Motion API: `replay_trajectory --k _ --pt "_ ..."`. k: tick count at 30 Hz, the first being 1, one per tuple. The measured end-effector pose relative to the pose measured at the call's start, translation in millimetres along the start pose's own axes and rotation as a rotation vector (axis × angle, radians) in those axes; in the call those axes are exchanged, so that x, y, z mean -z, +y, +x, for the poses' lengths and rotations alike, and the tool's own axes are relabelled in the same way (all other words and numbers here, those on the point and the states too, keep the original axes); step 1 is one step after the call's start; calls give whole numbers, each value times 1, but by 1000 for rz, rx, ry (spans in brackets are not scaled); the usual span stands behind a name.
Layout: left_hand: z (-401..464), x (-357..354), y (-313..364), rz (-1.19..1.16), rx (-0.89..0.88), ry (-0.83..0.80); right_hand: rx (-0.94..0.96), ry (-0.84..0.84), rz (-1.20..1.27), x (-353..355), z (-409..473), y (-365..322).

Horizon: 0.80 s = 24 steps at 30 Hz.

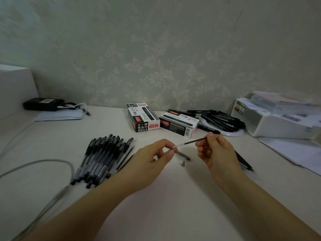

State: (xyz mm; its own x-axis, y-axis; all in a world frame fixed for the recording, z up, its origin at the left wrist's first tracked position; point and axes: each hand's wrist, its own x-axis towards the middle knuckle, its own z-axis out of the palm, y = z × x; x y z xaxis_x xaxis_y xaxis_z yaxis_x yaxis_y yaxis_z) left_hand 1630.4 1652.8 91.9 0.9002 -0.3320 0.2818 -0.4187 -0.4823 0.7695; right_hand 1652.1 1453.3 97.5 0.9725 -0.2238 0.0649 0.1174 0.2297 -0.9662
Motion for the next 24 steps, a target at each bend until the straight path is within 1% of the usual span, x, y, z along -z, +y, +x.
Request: replay_trajectory --k 6,14,17,20,22,24 --pt "1 0 -1 -12 -7 10 -2 7 -18 2 0 -1" --pt "0 -1 -5 50 8 -4 35 -21 -106 1 -2 -5" --pt "0 -3 -7 61 5 3 69 -105 -253 0 -6 -3" --pt "1 -4 -8 49 -5 14 119 -271 -439 -5 -13 1" --pt "1 -3 -9 21 -12 20 187 -363 -566 -8 -17 2" --pt "1 -2 -8 -14 -17 26 245 -389 -624 -9 -18 3"
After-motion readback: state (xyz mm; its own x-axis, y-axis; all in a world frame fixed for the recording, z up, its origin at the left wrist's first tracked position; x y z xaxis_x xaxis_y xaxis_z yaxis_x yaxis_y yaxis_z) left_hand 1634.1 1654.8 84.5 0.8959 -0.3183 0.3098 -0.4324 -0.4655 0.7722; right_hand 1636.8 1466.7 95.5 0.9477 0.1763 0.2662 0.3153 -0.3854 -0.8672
